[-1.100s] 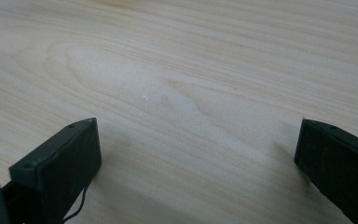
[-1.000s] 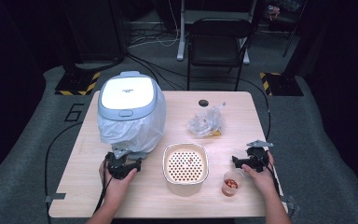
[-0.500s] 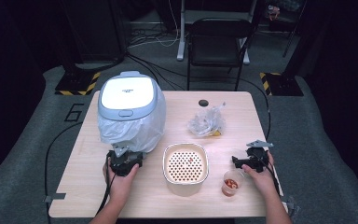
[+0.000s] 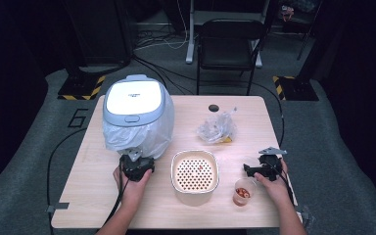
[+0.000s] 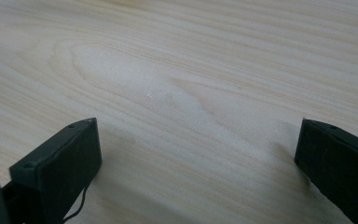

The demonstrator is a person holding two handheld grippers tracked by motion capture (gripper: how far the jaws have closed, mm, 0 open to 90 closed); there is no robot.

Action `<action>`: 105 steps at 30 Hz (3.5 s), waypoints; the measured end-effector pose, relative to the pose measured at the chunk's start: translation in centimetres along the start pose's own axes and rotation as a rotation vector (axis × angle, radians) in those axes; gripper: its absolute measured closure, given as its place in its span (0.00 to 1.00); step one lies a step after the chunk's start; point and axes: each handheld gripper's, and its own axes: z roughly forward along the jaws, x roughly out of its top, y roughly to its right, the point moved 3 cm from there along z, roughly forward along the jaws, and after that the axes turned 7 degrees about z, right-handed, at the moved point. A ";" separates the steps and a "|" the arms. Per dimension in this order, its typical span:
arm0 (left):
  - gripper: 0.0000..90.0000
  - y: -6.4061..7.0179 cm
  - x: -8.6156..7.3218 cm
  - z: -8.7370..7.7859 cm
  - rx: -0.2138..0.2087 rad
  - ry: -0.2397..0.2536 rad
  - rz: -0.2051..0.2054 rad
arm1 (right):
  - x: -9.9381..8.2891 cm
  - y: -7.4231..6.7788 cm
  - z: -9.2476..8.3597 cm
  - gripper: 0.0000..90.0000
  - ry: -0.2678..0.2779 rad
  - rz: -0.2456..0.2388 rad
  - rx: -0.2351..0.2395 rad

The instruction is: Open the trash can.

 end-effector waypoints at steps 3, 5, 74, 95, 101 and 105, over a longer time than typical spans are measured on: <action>0.42 0.0 -0.2 0.0 0.001 0.021 -0.003 | 0.0 -0.1 0.0 0.00 0.000 0.004 0.002; 0.42 -0.1 -0.3 0.0 0.001 0.020 0.003 | 0.0 -0.1 0.0 0.00 -0.001 0.002 0.003; 0.71 -1.4 -2.0 0.6 0.022 0.035 0.011 | -0.2 -0.2 -0.4 0.07 -0.008 -0.014 0.015; 0.70 -1.4 -1.9 0.7 0.022 0.041 0.009 | 9.9 -0.5 -8.8 0.30 0.021 -0.040 0.012; 0.70 -1.4 -1.9 0.7 0.022 0.040 0.010 | 13.0 -2.1 -10.1 0.30 0.038 -0.052 0.004; 0.70 -1.4 -1.9 0.7 0.023 0.040 0.008 | 15.2 -3.9 -11.0 0.30 0.055 -0.066 0.019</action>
